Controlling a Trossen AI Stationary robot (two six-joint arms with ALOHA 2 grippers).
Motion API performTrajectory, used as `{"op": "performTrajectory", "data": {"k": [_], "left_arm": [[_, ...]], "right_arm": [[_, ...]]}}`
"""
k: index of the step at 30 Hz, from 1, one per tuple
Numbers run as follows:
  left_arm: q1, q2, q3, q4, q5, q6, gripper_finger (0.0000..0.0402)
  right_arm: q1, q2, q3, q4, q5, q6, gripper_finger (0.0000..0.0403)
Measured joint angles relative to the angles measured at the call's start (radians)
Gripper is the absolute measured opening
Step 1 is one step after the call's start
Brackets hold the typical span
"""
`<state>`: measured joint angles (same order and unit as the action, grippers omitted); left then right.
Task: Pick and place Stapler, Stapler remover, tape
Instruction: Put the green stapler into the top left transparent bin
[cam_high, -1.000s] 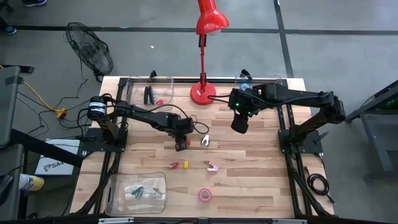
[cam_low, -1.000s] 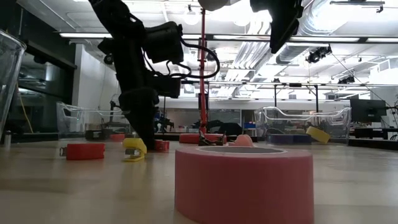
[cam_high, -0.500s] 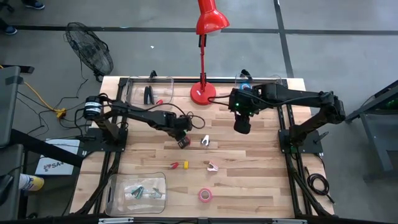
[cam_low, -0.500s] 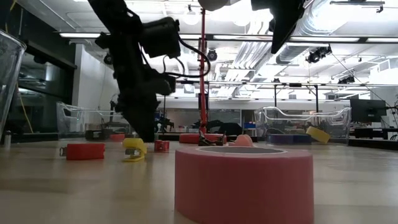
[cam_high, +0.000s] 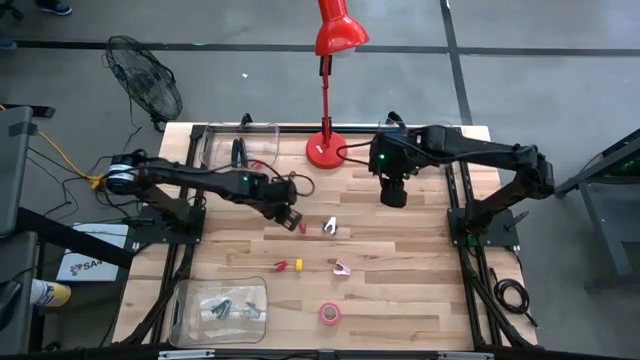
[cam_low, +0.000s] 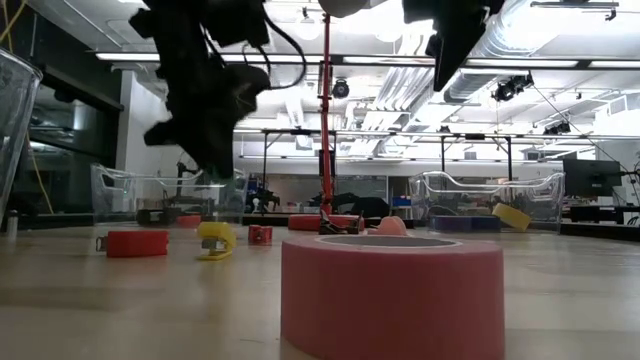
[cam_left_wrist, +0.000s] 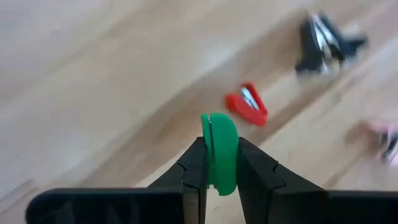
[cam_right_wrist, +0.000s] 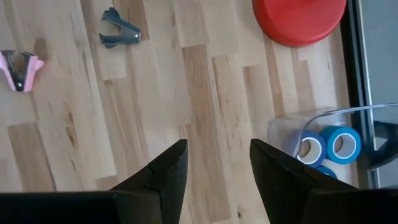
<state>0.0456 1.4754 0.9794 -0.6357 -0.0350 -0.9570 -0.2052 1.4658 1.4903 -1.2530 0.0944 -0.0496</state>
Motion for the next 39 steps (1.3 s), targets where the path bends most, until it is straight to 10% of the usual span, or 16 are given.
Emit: {"op": "performTrajectory", "data": {"k": [15, 39], "left_arm": [[0.034, -0.258, 0.002, -0.172, -0.448, -0.400, 0.0051], [0.796, -0.145, 0.001, -0.097, -0.098, 0.270, 0.0051]], "right_arm": [[-0.048, 0.000, 0.000, 0.055, -0.053, -0.090, 0.0165], [-0.285, 0.000, 0.000, 0.172, -0.042, 0.024, 0.0165]]}}
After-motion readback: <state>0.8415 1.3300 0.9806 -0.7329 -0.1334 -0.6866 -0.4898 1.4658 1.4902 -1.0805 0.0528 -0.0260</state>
